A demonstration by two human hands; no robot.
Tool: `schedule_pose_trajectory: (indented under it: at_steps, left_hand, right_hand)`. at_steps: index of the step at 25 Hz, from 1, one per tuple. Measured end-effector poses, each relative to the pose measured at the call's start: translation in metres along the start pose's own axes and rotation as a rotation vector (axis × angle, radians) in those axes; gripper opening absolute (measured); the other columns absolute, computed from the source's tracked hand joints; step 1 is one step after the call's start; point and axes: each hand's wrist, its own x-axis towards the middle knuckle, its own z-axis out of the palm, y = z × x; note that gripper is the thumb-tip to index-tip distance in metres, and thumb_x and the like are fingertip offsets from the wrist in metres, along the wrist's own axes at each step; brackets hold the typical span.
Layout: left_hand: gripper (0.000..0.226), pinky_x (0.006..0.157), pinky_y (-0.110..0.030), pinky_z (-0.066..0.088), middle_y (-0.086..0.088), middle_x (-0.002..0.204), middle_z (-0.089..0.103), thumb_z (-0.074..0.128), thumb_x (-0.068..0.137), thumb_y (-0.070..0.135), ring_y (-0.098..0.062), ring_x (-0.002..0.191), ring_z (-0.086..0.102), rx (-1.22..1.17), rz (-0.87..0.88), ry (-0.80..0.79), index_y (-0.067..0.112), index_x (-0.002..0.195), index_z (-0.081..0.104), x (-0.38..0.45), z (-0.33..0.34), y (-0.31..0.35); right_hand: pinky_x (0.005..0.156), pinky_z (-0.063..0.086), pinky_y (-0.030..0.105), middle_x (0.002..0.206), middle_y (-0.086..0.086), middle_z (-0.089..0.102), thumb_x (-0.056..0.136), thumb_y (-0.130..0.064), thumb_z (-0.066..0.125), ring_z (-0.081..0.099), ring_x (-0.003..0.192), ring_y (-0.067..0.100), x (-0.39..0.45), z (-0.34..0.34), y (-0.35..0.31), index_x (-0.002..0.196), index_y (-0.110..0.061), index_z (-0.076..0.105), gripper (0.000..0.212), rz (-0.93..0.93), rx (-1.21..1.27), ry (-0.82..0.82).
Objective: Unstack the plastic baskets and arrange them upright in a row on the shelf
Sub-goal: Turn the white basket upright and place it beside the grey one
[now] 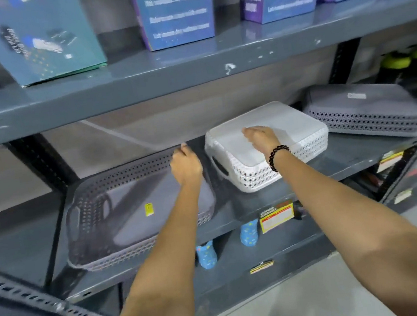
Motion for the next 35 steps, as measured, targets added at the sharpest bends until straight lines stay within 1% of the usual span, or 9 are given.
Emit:
schedule_pose_trajectory:
  at_steps: [5, 8, 14, 21, 25, 28, 30, 33, 35]
  left_hand:
    - [0.050, 0.100, -0.044, 0.043, -0.029, 0.132, 0.053, 0.034, 0.100, 0.029, -0.040, 0.122, 0.051, -0.047, -0.142, -0.048, -0.009, 0.129, 0.047, 0.016, 0.099, 0.042]
    - [0.064, 0.113, -0.044, 0.031, -0.027, 0.146, 0.039, 0.035, 0.097, 0.039, -0.039, 0.136, 0.036, 0.013, -0.314, -0.031, -0.009, 0.139, 0.035, 0.031, 0.134, 0.043]
    - [0.067, 0.107, -0.045, 0.041, -0.022, 0.144, 0.045, 0.030, 0.097, 0.048, -0.038, 0.129, 0.047, -0.006, -0.486, -0.039, -0.003, 0.140, 0.038, 0.022, 0.159, 0.030]
    - [0.070, 0.105, -0.044, 0.042, -0.019, 0.140, 0.050, 0.026, 0.096, 0.055, -0.036, 0.126, 0.051, -0.033, -0.435, 0.069, 0.002, 0.139, 0.038, 0.001, 0.147, 0.035]
    - [0.043, 0.103, -0.038, 0.037, -0.010, 0.127, 0.058, 0.038, 0.097, 0.044, -0.020, 0.113, 0.050, -0.507, -0.102, 0.217, 0.016, 0.124, 0.054, -0.001, 0.117, 0.049]
    - [0.041, 0.086, -0.032, 0.045, -0.004, 0.100, 0.065, 0.037, 0.097, 0.045, -0.020, 0.098, 0.056, -0.789, -0.135, 0.213, 0.015, 0.099, 0.066, -0.003, 0.088, 0.043]
    - [0.052, 0.082, -0.034, 0.049, -0.008, 0.101, 0.065, 0.032, 0.099, 0.048, -0.023, 0.092, 0.062, -0.746, -0.247, 0.122, 0.007, 0.101, 0.064, -0.002, 0.078, 0.030]
    - [0.044, 0.073, -0.036, 0.046, -0.012, 0.092, 0.062, 0.045, 0.096, 0.039, -0.024, 0.077, 0.058, -0.554, -0.345, 0.055, 0.000, 0.102, 0.064, -0.006, 0.073, 0.024]
    - [0.028, 0.072, -0.035, 0.047, -0.017, 0.095, 0.062, 0.051, 0.093, 0.019, -0.029, 0.078, 0.059, -0.335, -0.347, 0.128, -0.002, 0.106, 0.065, -0.018, 0.073, 0.033]
  right_hand:
    - [0.109, 0.034, 0.034, 0.146, 0.017, 0.044, 0.095, -0.030, 0.048, 0.043, 0.134, 0.031, 0.081, -0.098, 0.008, 0.139, -0.002, 0.043, 0.052, -0.029, -0.421, 0.167]
    - [0.104, 0.039, 0.039, 0.141, 0.027, 0.046, 0.098, -0.030, 0.040, 0.045, 0.129, 0.038, 0.127, -0.134, 0.019, 0.136, 0.004, 0.042, 0.051, -0.004, -0.659, 0.167]
    - [0.107, 0.036, 0.046, 0.141, 0.025, 0.043, 0.097, -0.035, 0.029, 0.042, 0.130, 0.038, 0.158, -0.143, 0.032, 0.133, 0.005, 0.043, 0.055, 0.040, -0.846, 0.113]
    - [0.110, 0.035, 0.043, 0.144, 0.020, 0.042, 0.087, -0.041, 0.037, 0.042, 0.131, 0.035, 0.160, -0.146, 0.019, 0.137, -0.003, 0.041, 0.063, 0.245, -0.528, 0.134]
    - [0.096, 0.046, 0.039, 0.122, 0.016, 0.057, 0.086, -0.051, 0.039, 0.055, 0.109, 0.032, 0.151, -0.156, 0.004, 0.115, -0.006, 0.058, 0.056, 0.187, 0.064, 0.303]
    - [0.084, 0.050, 0.032, 0.101, 0.005, 0.061, 0.084, -0.060, 0.043, 0.056, 0.087, 0.021, 0.140, -0.172, 0.003, 0.108, -0.012, 0.060, 0.057, 0.207, 0.560, 0.189]
    - [0.091, 0.047, 0.039, 0.098, 0.004, 0.064, 0.089, -0.056, 0.038, 0.059, 0.092, 0.022, 0.135, -0.184, 0.013, 0.113, -0.013, 0.060, 0.054, 0.223, 0.557, 0.061]
    - [0.062, 0.046, 0.034, 0.060, 0.003, 0.068, 0.094, -0.043, 0.040, 0.057, 0.065, 0.021, 0.127, -0.191, 0.032, 0.072, -0.015, 0.058, 0.040, 0.309, 0.404, -0.073]
    - [0.057, 0.038, 0.028, 0.064, 0.003, 0.052, 0.095, -0.028, 0.040, 0.047, 0.059, 0.014, 0.135, -0.192, 0.044, 0.063, -0.018, 0.048, 0.035, 0.303, 0.160, -0.024]
